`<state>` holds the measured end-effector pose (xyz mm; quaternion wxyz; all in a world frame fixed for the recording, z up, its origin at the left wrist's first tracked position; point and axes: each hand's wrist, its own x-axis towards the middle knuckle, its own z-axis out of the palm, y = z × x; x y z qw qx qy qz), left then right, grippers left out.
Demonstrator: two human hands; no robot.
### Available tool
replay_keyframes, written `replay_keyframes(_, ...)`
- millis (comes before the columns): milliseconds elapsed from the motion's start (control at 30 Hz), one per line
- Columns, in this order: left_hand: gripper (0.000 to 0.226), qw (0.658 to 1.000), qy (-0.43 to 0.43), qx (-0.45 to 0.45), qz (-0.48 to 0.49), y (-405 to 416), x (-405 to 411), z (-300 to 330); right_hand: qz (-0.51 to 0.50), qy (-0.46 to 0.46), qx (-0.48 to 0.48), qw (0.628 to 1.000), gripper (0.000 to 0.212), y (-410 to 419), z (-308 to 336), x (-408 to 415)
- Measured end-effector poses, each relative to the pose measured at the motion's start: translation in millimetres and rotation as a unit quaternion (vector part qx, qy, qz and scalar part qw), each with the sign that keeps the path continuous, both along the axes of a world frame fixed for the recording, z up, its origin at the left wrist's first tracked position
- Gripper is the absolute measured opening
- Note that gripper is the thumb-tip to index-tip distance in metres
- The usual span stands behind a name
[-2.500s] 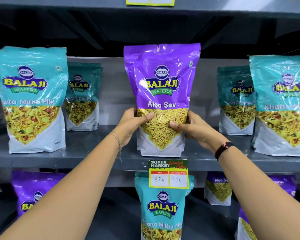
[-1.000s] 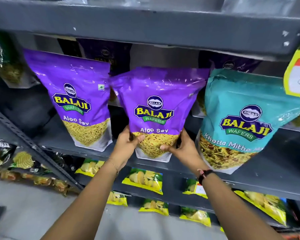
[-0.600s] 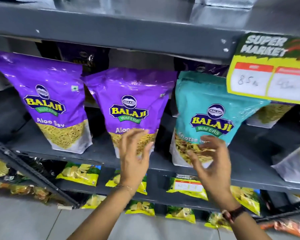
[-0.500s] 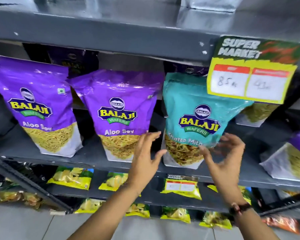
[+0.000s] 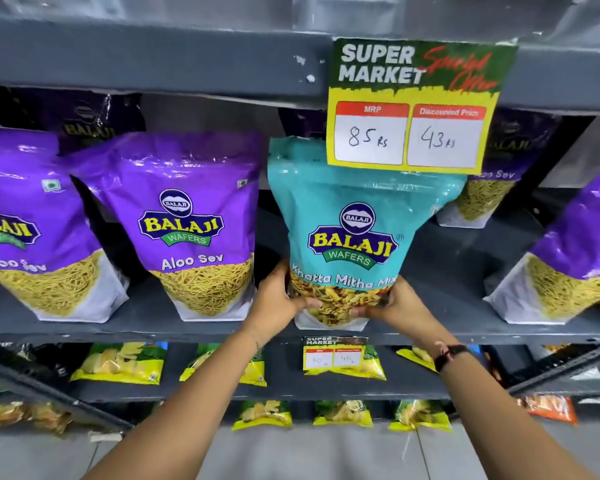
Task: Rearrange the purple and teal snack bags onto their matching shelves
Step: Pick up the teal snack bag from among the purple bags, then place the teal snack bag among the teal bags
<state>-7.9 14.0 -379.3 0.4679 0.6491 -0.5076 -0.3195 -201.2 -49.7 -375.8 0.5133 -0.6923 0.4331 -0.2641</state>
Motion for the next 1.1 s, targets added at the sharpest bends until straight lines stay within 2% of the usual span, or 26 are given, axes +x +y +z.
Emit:
replay_keyframes(133, 0.06, 0.999, -0.005, -0.039, -0.004, 30, -8, 13, -0.027, 0.014, -0.061, 0.998, 0.058, 35, 18, -13)
replay_keyframes(300, 0.065, 0.995, -0.002, -0.102, -0.022, 63, -19, 62, -0.038, -0.022, -0.145, 0.988, 0.057, 71, 62, -36)
replay_keyframes(400, 0.066, 0.988, -0.001, -0.15, -0.04, 74, -27, 106, -0.038, -0.065, -0.187, 0.979, 0.054, 86, 104, -48)
replay_keyframes(500, 0.065, 0.977, -0.013, -0.197, -0.076, 78, -32, 159, -0.036, -0.1, -0.244, 0.964, 0.062, 94, 155, -56)
replay_keyframes(700, 0.048, 0.952, -0.013, -0.287, -0.103, 77, -40, 258, -0.021, -0.151, -0.348, 0.925, 0.062, 97, 253, -66)
replay_keyframes(867, 0.043, 0.934, 0.008, -0.342, -0.107, 68, -44, 324, -0.006, -0.19, -0.386, 0.903, 0.061, 89, 316, -68)
replay_keyframes(967, 0.043, 0.926, 0.022, -0.356, -0.122, 59, -44, 357, -0.026, -0.193, -0.409, 0.891, 0.051, 80, 346, -64)
replay_keyframes(1033, 0.05, 0.929, 0.035, -0.352, -0.111, 49, -41, 373, -0.02, -0.197, -0.41, 0.89, 0.048, 71, 363, -59)
replay_keyframes(1100, 0.059, 0.931, 0.055, -0.348, -0.091, 34, -37, 381, -0.011, -0.198, -0.397, 0.896, 0.057, 59, 372, -51)
